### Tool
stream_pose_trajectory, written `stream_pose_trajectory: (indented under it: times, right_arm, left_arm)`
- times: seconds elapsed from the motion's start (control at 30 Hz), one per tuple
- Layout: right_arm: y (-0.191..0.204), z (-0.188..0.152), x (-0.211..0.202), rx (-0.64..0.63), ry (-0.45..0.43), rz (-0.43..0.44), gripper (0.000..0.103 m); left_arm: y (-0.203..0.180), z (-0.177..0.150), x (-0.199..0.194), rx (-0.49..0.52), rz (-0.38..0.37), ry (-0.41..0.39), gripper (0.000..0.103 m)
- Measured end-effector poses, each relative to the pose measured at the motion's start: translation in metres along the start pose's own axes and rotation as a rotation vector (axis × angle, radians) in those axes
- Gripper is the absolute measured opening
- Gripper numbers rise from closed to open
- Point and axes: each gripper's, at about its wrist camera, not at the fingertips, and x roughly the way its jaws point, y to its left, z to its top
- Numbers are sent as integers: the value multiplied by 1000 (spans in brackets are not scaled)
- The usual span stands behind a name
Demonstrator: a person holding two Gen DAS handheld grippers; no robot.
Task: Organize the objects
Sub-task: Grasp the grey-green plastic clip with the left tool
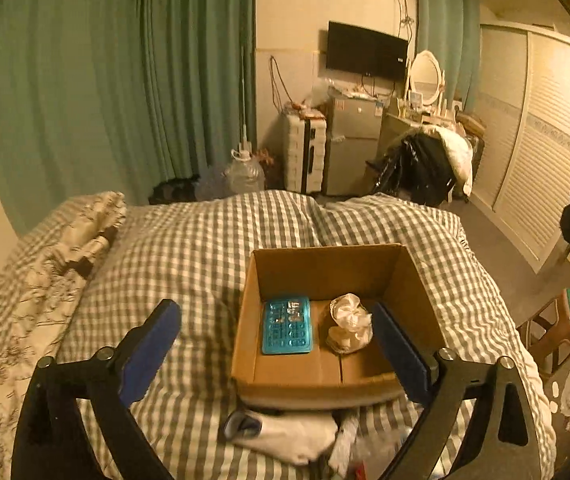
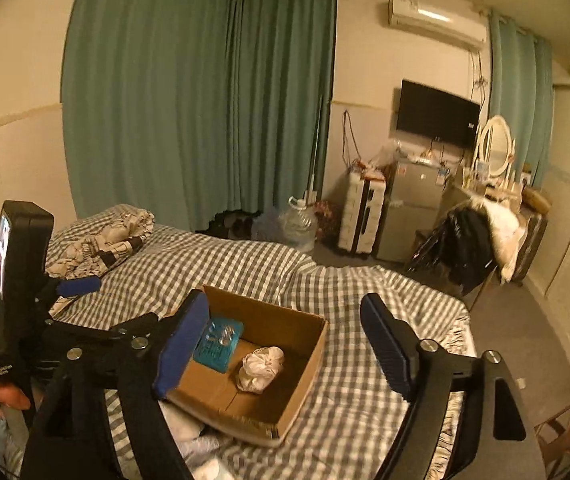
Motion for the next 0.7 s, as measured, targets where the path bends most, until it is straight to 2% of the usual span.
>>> stream_pose_trajectory:
  times: [0.13,0.37,0.53,0.7]
  right_arm:
    - [10,-6,-39,-28,-25,-9,81]
    - [41,-55,-71,-84,26,1,82]
    - [51,-105,-60,-87,96,-39,82]
    - [43,-159,-25,-8,244,-26,82]
  left_arm:
    - [0,-18,-30,-2,11,-20,102]
    - [-3,-69,-53,-18,55,-17,102]
    - [-2,-115,-47,-50,88,20,102]
    - [-8,-158,-24,-69,76,123,102]
